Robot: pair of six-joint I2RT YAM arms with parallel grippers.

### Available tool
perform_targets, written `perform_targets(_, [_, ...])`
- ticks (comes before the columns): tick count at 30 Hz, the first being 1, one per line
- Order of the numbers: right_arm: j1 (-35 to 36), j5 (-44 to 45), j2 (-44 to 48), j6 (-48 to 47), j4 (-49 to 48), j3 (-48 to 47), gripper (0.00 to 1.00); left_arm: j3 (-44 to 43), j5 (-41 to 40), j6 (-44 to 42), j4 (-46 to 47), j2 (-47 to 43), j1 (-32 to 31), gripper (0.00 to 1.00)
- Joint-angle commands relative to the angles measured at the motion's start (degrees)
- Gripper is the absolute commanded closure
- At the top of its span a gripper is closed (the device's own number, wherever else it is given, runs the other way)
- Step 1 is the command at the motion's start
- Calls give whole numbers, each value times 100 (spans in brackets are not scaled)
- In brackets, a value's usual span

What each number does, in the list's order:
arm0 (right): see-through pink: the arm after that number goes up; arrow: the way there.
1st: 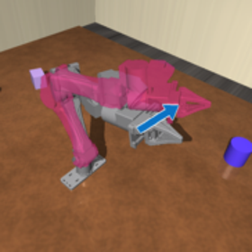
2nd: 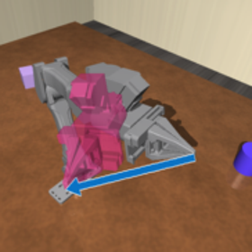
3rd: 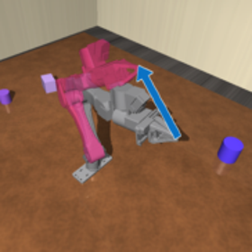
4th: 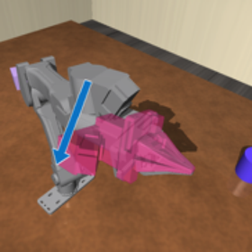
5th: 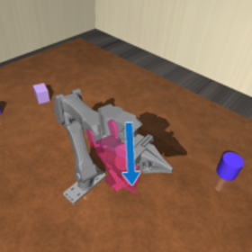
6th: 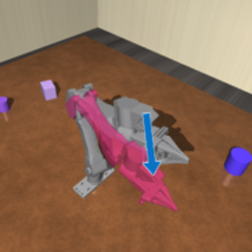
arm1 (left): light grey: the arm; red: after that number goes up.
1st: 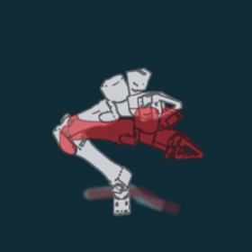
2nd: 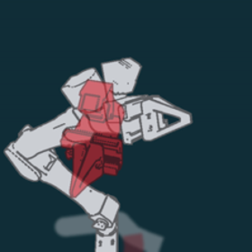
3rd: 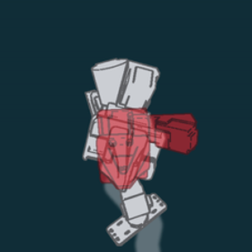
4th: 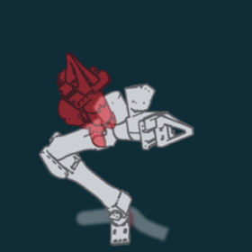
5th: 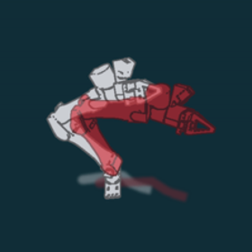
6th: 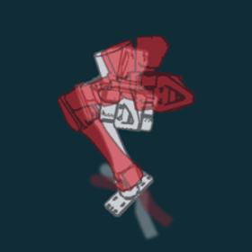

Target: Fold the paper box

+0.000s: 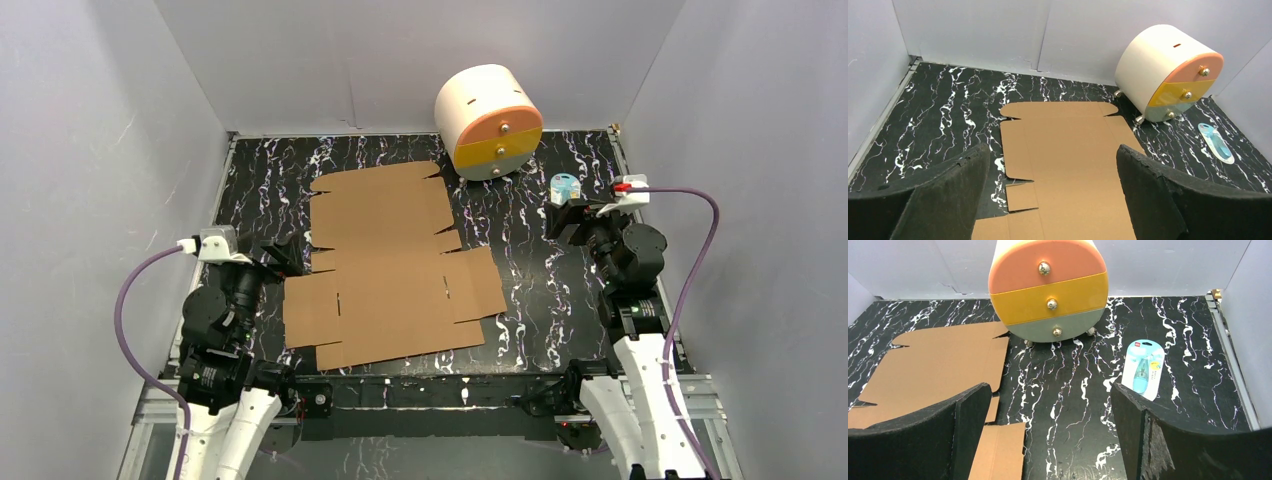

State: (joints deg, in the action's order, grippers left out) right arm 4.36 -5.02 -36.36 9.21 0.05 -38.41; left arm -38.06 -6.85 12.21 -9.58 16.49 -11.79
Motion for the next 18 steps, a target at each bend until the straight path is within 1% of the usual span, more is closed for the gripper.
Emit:
perform_targets(1, [145,92,85,-106,-326,88,1,93,3,-27,-13,14,-25,5])
perform_targets(6, [308,6,31,-105,-305,132,1,299,107,-16,-126,58,-25,5])
perform_targets(12, [369,-200,-167,-60,-184,92,1,322,77,277,-331,256,-25,5])
perform_targets(15, [386,-199,-201,1,-165,140,2,274,-46,341,-445,305,-25,5])
perform_targets(18, [387,-520,-356,156,-135,178,1,320,-265,526,-450,320,-25,4])
